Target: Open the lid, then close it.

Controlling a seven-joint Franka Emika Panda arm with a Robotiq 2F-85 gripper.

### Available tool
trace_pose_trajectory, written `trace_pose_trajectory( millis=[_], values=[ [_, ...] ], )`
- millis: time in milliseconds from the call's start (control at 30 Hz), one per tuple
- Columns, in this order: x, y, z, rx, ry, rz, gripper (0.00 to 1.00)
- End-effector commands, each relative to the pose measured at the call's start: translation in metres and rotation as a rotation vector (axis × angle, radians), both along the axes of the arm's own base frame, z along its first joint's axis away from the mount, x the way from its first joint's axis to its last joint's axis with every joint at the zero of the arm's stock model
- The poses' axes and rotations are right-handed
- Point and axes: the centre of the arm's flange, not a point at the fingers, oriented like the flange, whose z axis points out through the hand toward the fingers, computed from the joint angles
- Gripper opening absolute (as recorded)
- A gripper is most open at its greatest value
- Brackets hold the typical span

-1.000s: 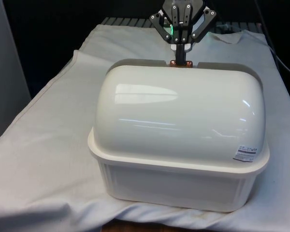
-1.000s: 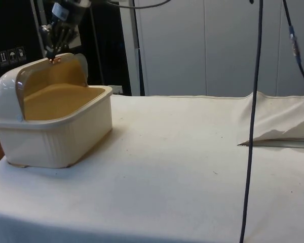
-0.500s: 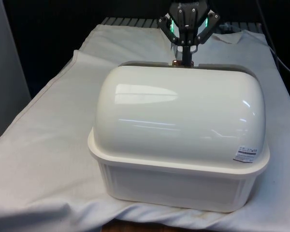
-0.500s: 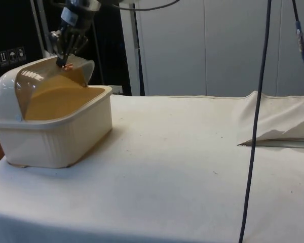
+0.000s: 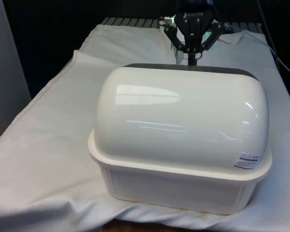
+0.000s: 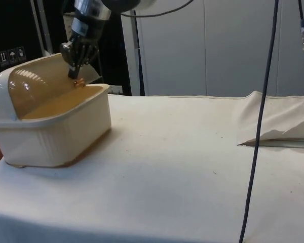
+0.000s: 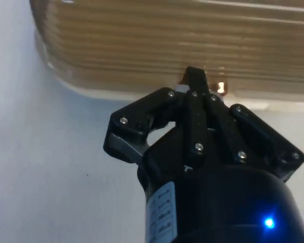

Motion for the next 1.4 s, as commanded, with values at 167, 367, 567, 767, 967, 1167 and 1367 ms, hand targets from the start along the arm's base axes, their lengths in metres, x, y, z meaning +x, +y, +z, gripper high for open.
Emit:
trace_pose_trajectory(
  millis=[167, 367, 567, 767, 967, 1167, 1367],
  values=[
    [-0.015, 0.011, -0.019, 0.015, 0.036, -0.009, 0.00],
    [-0.026, 0.017, -0.029, 0.024, 0.064, -0.010, 0.00],
    [-0.038, 0.019, -0.031, 0.028, 0.087, -0.012, 0.00],
    [-0.059, 0.020, -0.031, 0.029, 0.110, -0.010, 0.00],
    [-0.079, 0.020, -0.031, 0.026, 0.127, -0.006, 0.00],
    [-0.095, 0.019, -0.031, 0.022, 0.141, -0.004, 0.00],
    [-0.119, 0.018, -0.032, 0.015, 0.160, -0.002, 0.00]
  ],
)
